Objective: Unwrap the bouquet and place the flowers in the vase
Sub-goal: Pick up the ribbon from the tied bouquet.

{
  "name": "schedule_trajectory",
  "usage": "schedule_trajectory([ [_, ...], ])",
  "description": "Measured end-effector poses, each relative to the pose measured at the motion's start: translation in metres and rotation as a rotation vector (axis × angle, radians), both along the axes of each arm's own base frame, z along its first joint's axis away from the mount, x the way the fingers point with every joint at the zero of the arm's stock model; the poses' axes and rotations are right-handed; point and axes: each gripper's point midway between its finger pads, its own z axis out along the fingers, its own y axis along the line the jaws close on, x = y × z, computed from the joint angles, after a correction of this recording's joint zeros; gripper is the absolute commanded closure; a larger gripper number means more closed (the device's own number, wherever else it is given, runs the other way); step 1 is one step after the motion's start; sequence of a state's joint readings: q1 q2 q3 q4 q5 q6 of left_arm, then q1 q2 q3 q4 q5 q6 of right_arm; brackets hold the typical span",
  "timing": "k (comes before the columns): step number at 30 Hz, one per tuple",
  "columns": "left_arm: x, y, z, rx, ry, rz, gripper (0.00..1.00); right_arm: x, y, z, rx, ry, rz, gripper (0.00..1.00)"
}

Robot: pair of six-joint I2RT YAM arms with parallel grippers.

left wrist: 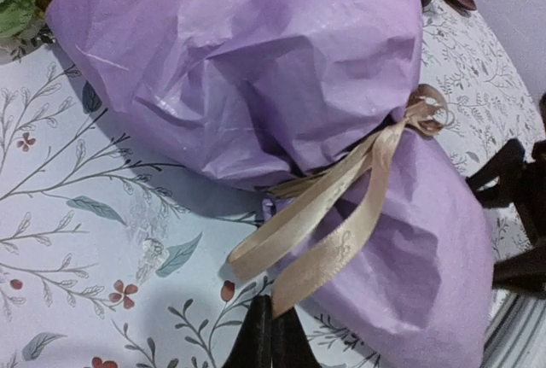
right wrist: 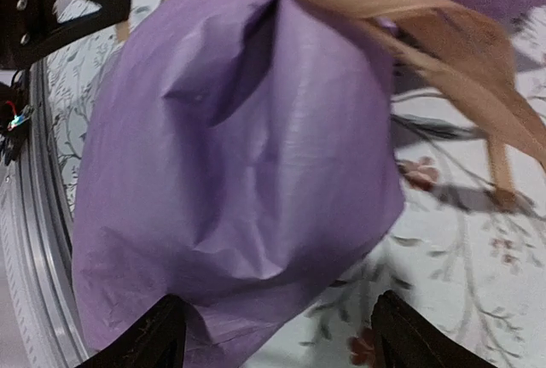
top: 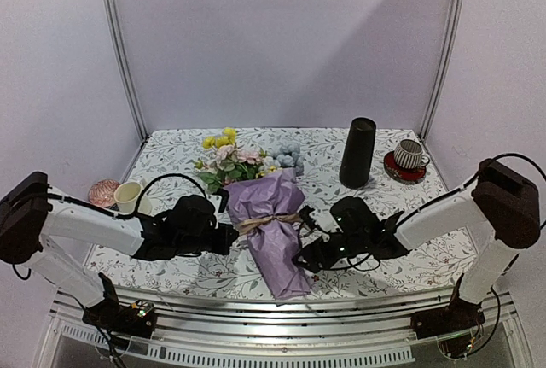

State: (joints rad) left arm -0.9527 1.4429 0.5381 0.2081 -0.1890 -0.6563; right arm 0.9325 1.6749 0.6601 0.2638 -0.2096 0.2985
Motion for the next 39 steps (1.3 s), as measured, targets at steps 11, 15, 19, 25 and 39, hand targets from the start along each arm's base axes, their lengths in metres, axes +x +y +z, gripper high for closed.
schedule_trajectory([
  [11, 0.002, 0.015, 0.016, 0.023, -0.036, 0.049, 1.00, -0.017, 0.034, 0.028, 0.074, -0.060, 0.078, 0.20],
  [15, 0.003, 0.022, 0.024, 0.025, -0.052, 0.068, 1.00, 0.013, 0.017, 0.056, 0.121, -0.113, 0.025, 0.21],
  [19, 0.005, 0.023, 0.037, 0.000, -0.081, 0.070, 1.00, 0.060, -0.016, 0.074, 0.148, -0.140, -0.082, 0.21],
  [25, 0.004, 0.022, 0.034, -0.006, -0.081, 0.060, 1.00, 0.118, -0.033, 0.069, 0.060, -0.120, -0.213, 0.27],
  [39, 0.001, 0.021, 0.031, -0.010, -0.074, 0.047, 1.00, 0.122, -0.046, 0.005, -0.173, -0.053, -0.253, 0.27],
])
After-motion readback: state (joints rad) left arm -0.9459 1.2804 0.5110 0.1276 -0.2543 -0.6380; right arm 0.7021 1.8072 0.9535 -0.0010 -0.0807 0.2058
